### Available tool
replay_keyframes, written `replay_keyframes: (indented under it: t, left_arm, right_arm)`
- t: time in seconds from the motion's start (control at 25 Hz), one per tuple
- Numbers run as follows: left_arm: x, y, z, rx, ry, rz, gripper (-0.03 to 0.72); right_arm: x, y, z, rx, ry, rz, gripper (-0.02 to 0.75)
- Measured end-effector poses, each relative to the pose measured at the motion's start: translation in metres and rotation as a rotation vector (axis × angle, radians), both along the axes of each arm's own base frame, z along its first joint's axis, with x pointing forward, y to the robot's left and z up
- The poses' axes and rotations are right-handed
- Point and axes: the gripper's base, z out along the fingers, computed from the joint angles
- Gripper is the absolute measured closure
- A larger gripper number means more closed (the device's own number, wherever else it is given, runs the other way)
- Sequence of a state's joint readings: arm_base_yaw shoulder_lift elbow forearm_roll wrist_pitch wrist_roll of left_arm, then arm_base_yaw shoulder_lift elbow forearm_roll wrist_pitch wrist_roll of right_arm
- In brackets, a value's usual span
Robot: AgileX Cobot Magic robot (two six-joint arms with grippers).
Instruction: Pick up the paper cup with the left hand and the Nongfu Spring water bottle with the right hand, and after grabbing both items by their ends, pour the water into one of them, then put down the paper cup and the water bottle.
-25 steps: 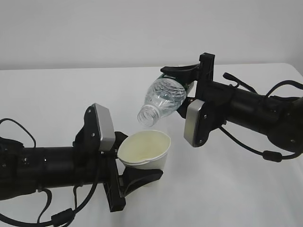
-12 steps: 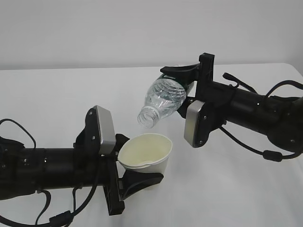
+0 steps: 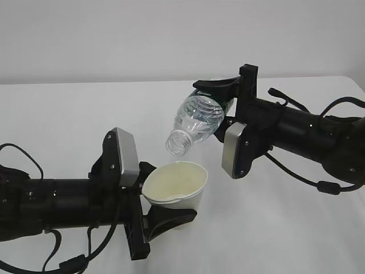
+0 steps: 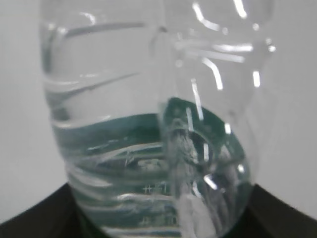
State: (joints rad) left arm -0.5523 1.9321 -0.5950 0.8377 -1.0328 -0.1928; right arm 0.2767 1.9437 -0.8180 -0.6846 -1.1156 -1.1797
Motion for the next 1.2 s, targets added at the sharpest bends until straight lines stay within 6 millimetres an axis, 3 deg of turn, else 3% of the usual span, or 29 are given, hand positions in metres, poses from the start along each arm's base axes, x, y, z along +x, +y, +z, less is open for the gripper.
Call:
replay_keyframes:
  t: [1.2]
  left_arm:
    - [0.0016, 0.0004, 0.0004, -0.005, 0.002, 0.020, 0.260]
  right_arm:
    - [0.0000, 0.0000, 0.0000, -0.027, -0.033, 0.001, 0.281]
